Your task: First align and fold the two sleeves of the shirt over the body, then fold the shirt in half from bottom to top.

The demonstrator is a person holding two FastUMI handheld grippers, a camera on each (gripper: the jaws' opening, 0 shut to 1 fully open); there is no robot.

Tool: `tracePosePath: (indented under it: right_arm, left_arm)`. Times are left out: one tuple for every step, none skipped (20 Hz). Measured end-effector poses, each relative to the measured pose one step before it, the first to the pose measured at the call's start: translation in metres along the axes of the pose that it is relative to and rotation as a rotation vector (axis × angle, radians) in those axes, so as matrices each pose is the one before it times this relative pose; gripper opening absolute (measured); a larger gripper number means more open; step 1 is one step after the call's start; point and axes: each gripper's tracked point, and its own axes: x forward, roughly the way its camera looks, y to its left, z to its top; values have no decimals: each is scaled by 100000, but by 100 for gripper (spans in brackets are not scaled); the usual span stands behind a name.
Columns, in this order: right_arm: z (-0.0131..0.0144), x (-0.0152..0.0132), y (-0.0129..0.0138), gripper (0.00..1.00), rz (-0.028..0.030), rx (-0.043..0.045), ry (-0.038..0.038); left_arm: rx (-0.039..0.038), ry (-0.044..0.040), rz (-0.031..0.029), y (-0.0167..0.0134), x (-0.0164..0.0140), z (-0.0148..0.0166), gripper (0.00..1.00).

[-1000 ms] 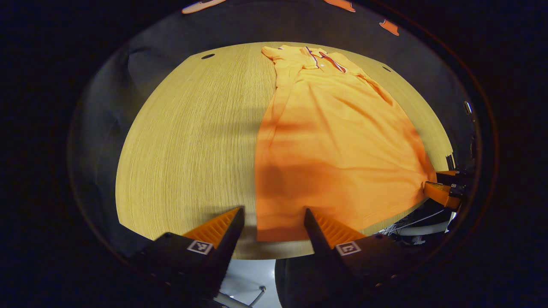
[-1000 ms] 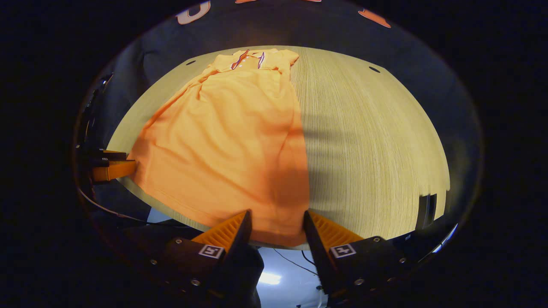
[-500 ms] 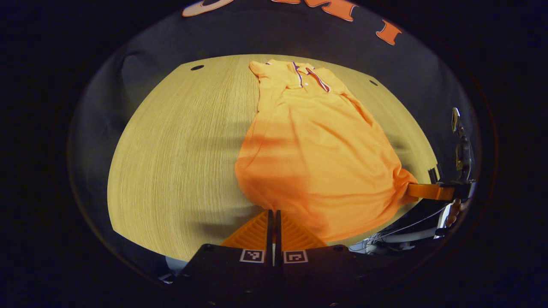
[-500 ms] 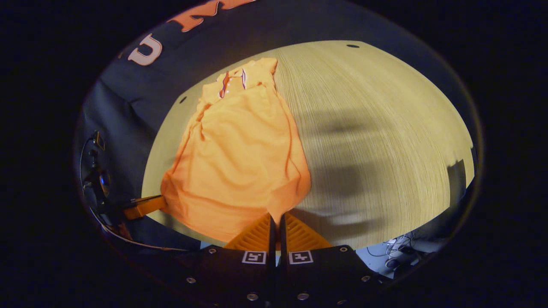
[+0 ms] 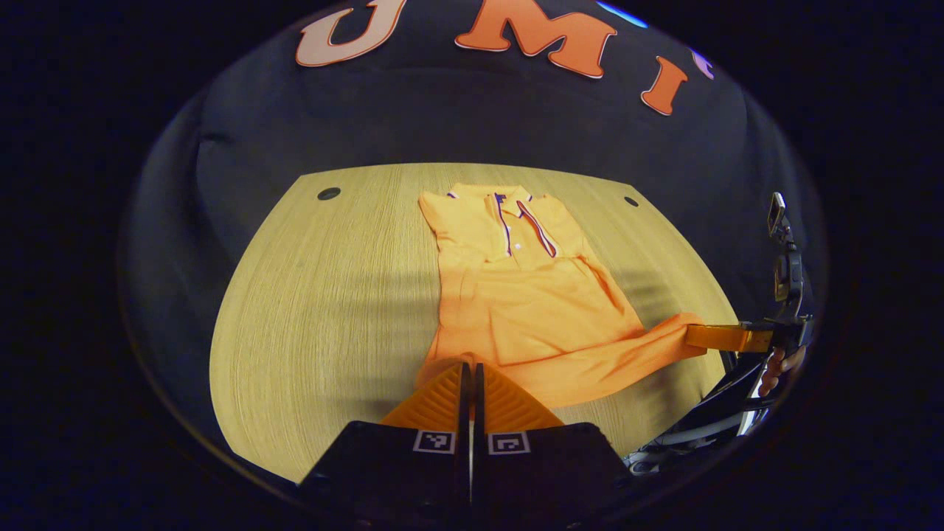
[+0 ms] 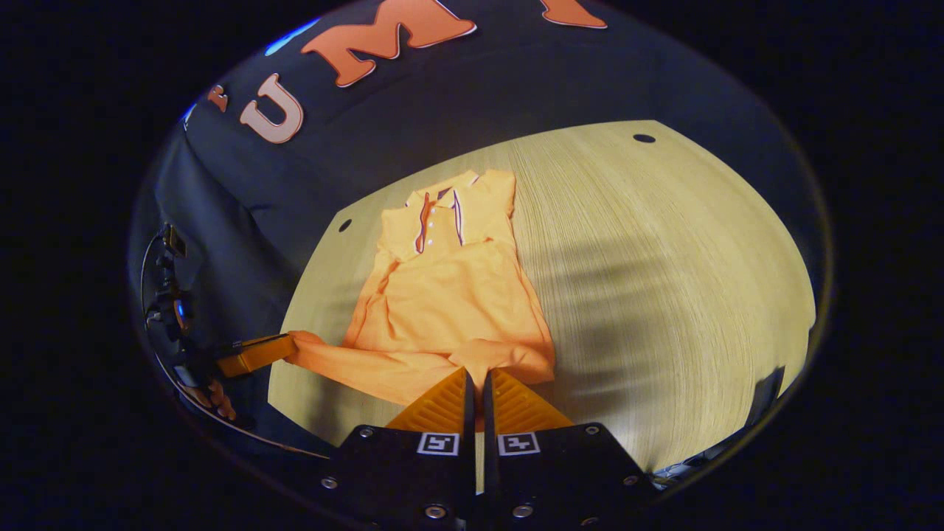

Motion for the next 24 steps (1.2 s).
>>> tracePosePath:
  right_arm:
    - [1352,309,127,5,-1248,-1940,-1243]
    - [1524,440,264,5,-1084,-2396,-1151]
    - [1227,343,234,5,-1066,-1635,-972]
    - [1279,556,182,5,-661,-784,-627]
    - [1270,479,297,5,-138,-530,-812]
    - [1183,408,202,5,-239,-582,-596]
    - [1141,657,150,5,-479,-836,-726]
    - [1159,612,141,5,-749,-819,-417]
    - [1153,762,65,5,-810,-662,-385]
    - [1057,712,-50,5,-766,-332,-108]
    - [760,646,-83,5,-712,72,-84]
    - [922,758,-143,5,-590,485,34]
    - [767,706,2,5,-218,399,281]
    - [797,869,-180,6,-569,69,361]
    - [740,881,-239,5,-772,-290,374]
    - [836,920,-210,5,-793,-257,246]
    - [855,1067,-278,5,-835,-120,326]
    - [849,1023,-336,6,-1008,441,422]
    - [720,1074,-172,6,-261,679,731]
    - [622,1164,-340,6,-810,544,770]
    - [438,1429,-278,6,-449,379,1927]
    - [273,1451,-371,5,-961,1218,2089]
    - [241,1282,26,6,34,1816,2478]
    - [77,1204,31,6,-362,1814,2395]
  left_arm:
    - [-4,-1179,-413,113,520,1276,2]
    - [437,-1753,-529,40,581,1628,2]
    - [643,-1064,-97,174,567,1446,2]
    - [711,-1475,-147,157,399,1352,2]
    - [335,-1243,-430,171,743,1311,2]
    - [489,-886,-652,151,578,1148,2]
    - [164,-858,-261,329,848,1184,2]
    - [-46,-331,-622,281,745,1134,2]
    - [-166,-748,-720,337,853,1225,2]
    - [242,-433,-388,355,1080,1044,2]
    - [244,-176,-166,451,1056,912,2]
    - [151,-307,-265,423,862,1016,2]
    - [123,-93,-96,462,991,825,2]
    - [306,-332,-132,469,1128,813,2]
    - [253,59,118,643,1049,801,2]
    - [399,-210,-4,473,1183,678,2]
    - [142,-62,300,671,1181,823,2]
    - [147,-262,-97,670,1170,733,2]
    - [-192,-1062,-74,673,1224,823,2]
    - [84,924,-454,482,1336,388,2]
    - [-108,1773,-330,553,1591,273,2]
    - [216,2147,17,530,1490,90,2]
    - [351,909,253,530,1311,276,2]
    - [268,1616,122,253,1055,117,2]
